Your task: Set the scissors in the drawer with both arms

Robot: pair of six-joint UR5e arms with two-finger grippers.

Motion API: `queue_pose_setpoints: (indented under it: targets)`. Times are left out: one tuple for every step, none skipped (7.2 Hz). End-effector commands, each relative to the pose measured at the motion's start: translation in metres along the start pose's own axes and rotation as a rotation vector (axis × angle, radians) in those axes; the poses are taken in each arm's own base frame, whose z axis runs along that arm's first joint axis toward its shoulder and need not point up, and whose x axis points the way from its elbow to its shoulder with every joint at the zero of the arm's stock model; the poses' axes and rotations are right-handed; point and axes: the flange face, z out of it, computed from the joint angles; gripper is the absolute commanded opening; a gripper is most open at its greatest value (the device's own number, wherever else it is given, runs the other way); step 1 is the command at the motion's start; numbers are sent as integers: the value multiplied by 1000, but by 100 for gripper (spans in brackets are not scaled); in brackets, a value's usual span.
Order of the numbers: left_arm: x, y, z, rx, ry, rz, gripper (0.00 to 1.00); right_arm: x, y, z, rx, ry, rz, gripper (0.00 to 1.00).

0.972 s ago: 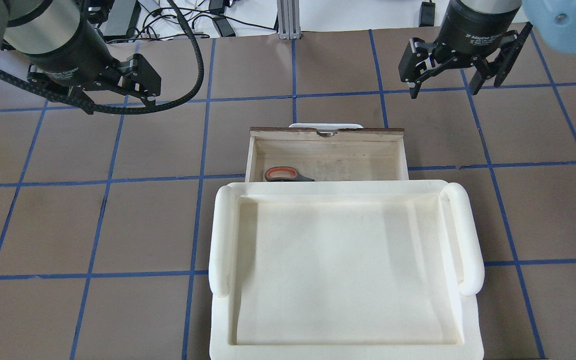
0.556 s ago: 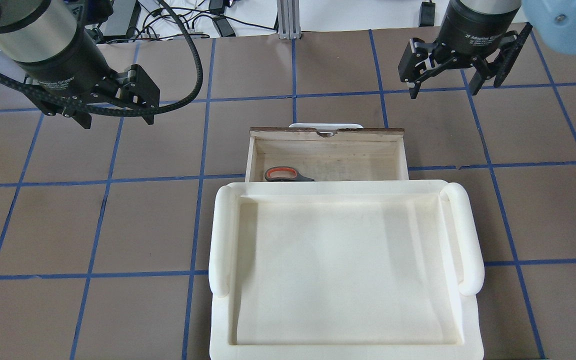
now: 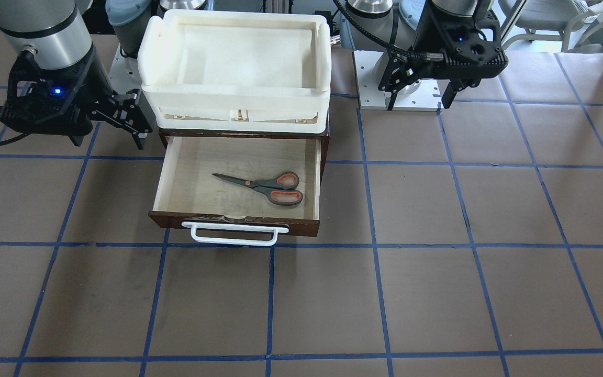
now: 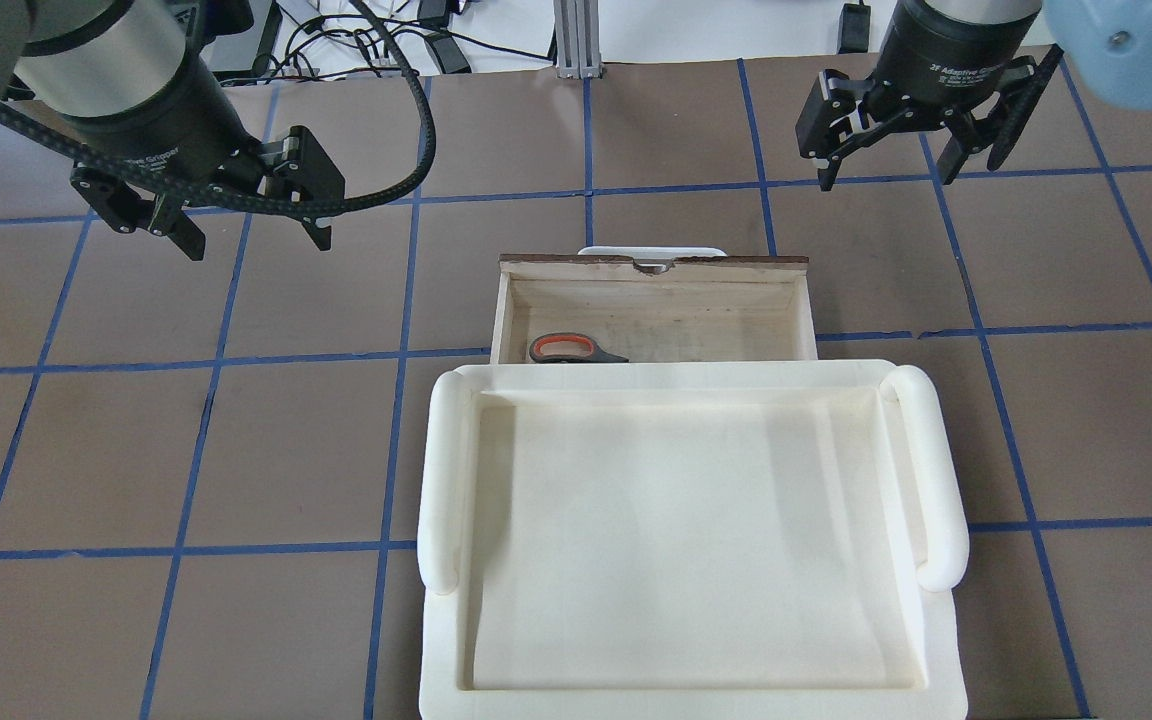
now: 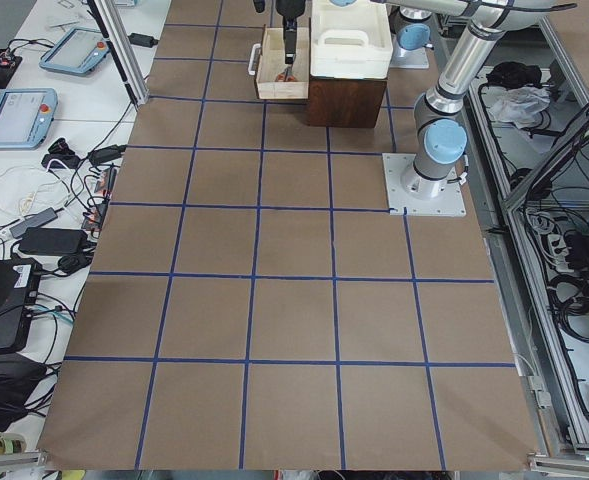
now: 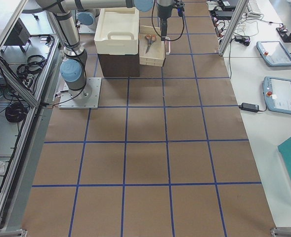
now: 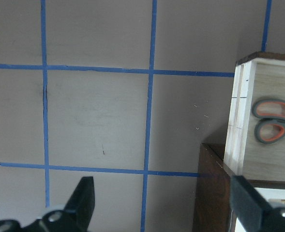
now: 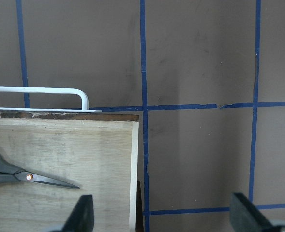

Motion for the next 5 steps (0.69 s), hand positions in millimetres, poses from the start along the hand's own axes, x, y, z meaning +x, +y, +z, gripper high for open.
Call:
queue_pose_setpoints:
  targets:
    - [1, 1, 2, -16, 0, 2, 100, 0, 0, 0, 1, 5, -1, 100]
    - [1, 2, 6, -24, 0, -3, 100, 0, -1, 1, -1, 3, 1, 100]
    - [1, 4, 5, -23, 1, -3, 100, 0, 0, 2, -4, 5, 1, 100]
    - [1, 5, 7, -27, 2, 10, 100, 0, 0, 2, -2, 2, 1, 100]
    - [3, 4, 8, -31, 21, 0, 100, 0, 0, 1, -1, 0, 1, 100]
